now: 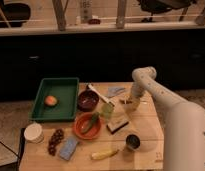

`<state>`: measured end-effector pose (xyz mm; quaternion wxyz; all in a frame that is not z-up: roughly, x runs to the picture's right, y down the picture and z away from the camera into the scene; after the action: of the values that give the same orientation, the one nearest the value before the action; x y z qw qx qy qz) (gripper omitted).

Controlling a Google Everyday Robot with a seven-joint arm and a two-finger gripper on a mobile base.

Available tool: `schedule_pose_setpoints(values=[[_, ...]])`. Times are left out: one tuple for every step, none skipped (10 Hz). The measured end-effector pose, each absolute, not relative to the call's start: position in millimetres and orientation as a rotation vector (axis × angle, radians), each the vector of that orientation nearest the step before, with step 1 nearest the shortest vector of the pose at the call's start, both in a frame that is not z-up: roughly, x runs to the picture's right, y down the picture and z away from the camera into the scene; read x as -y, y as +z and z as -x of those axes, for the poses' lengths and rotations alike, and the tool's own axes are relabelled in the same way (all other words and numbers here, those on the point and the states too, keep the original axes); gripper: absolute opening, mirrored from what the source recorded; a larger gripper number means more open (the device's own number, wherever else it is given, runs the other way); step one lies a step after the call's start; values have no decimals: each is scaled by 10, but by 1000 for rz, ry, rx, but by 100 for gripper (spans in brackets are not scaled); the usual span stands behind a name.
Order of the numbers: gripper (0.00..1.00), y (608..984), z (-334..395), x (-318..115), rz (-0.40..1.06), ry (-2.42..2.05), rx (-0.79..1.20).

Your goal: Place fork in metal cup

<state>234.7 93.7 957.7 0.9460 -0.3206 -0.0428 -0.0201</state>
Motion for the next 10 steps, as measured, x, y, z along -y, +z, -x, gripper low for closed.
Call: schedule_pose_setpoints(values=[[3,9573,-2352,-936,653,-44,84],[0,9571,-2343,-939,656,-44,86],[0,9573,-2348,-940,657,-40,88],[0,9610,-2350,-944,659,-33,93],[0,9641,-2353,-954,663,-29,93],[0,9630,-2346,-953,663,-37,90],[0,9617,-2346,-948,665,-39,90],[0,9604,-2347,-947,667,-38,91],[0,9595,-2350,-949,668,-38,90],[0,9572,-2356,-944,663,-41,89]])
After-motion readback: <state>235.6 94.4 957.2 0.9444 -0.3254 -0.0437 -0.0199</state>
